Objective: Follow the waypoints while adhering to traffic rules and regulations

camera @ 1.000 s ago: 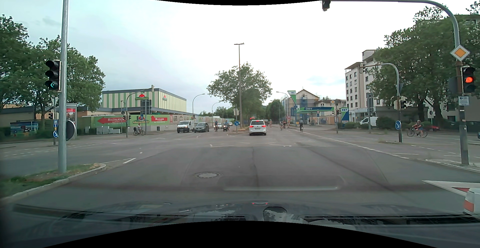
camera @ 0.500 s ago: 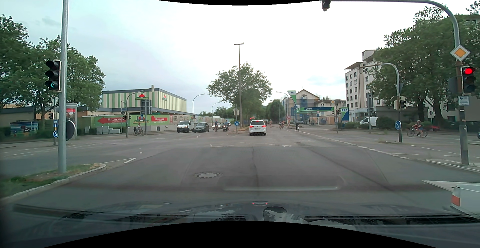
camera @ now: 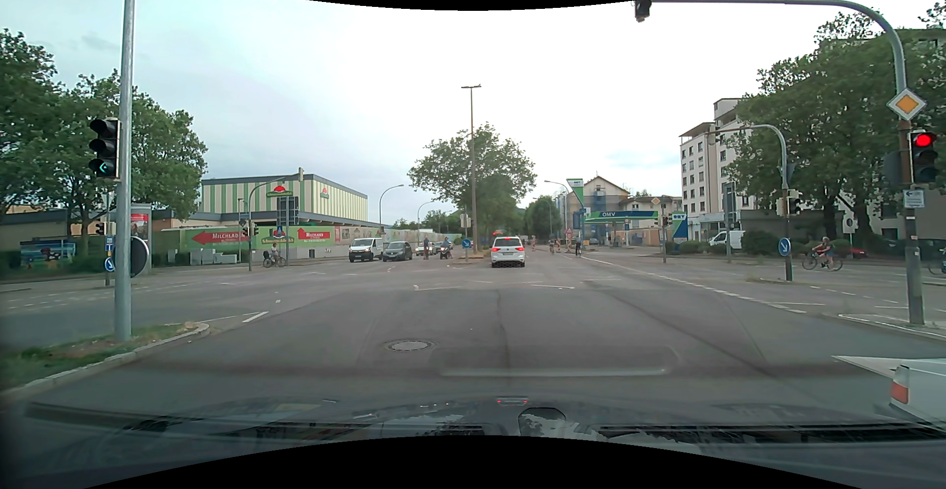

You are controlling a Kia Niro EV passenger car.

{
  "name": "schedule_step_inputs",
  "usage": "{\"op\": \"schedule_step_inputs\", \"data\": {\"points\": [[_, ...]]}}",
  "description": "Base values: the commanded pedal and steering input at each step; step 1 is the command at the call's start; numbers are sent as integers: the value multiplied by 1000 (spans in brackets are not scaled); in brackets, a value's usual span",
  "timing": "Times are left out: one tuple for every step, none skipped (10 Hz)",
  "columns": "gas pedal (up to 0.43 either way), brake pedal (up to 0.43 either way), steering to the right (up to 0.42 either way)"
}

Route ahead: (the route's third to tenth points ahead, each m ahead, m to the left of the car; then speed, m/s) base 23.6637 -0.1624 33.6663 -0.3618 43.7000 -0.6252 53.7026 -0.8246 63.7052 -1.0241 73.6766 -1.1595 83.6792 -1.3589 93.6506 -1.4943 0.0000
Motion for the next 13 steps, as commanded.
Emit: {"op": "schedule_step_inputs", "data": {"points": [[0,256,2],[0,262,2],[0,262,2],[0,262,2],[0,262,1],[0,262,2],[0,262,2],[0,262,2],[0,262,2],[0,262,2],[0,262,1],[0,262,2],[0,256,2]]}}
